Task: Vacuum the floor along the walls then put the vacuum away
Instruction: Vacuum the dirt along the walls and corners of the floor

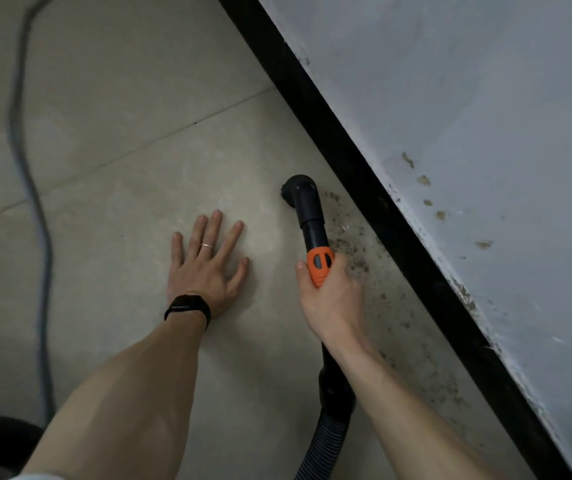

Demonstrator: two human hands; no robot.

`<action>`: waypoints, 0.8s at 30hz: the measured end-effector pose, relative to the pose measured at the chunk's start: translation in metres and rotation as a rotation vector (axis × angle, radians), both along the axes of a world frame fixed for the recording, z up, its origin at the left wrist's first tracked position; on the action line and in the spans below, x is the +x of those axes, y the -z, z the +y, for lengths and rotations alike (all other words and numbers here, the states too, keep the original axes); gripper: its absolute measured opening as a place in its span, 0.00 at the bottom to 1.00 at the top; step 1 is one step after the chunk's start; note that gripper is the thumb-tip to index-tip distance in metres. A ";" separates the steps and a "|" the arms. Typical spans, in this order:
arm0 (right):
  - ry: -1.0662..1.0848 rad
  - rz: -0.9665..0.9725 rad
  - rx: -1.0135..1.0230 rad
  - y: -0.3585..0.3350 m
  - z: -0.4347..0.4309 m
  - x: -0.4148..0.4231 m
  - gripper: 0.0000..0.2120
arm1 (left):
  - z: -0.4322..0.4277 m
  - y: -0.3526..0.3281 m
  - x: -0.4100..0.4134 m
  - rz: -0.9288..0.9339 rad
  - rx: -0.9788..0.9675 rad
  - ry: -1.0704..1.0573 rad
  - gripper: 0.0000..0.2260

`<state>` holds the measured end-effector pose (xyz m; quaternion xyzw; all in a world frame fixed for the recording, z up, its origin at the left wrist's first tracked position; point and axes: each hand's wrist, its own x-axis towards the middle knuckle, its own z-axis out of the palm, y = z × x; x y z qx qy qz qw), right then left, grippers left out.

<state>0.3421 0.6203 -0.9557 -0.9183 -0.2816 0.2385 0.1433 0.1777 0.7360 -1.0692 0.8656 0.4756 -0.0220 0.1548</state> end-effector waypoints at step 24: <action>0.192 0.008 0.094 0.013 -0.037 0.025 0.17 | 0.000 -0.003 0.001 -0.012 0.015 -0.011 0.29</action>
